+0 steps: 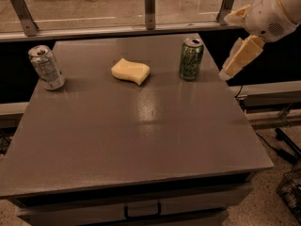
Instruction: Pick green can
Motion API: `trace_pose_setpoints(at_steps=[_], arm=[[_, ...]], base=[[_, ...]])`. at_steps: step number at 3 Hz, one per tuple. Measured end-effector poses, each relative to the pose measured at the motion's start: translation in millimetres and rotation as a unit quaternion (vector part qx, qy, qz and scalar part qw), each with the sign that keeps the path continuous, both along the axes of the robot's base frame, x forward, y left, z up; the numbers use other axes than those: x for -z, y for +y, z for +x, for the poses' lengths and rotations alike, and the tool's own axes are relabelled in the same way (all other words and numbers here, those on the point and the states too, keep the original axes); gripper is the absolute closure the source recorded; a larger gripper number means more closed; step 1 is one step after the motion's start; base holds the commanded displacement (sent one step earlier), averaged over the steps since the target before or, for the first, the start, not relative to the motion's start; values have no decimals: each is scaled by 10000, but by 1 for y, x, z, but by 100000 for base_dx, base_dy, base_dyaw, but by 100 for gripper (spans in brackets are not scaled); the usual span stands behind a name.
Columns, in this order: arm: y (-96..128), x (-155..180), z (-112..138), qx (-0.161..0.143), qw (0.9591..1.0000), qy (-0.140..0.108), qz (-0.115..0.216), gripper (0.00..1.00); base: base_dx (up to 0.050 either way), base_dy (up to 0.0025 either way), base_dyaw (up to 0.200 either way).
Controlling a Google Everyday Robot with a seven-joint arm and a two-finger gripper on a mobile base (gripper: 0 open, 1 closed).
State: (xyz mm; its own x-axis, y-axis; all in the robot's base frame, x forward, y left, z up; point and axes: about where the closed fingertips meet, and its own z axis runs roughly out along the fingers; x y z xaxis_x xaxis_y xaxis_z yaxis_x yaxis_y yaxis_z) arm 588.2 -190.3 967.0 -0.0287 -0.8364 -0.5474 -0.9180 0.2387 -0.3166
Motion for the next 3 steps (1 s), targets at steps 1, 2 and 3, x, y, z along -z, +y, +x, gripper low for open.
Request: trace_pose_setpoints(at_steps=[1,2,3], arm=[[0,7,25,-49,9992,-149,363,0],[3,20,55,-70,9953,-278,922,0],[7,36,73,-104,9878,-342,1514,0]], base=[[0,0,0],[0,0,0],[0,0,0]])
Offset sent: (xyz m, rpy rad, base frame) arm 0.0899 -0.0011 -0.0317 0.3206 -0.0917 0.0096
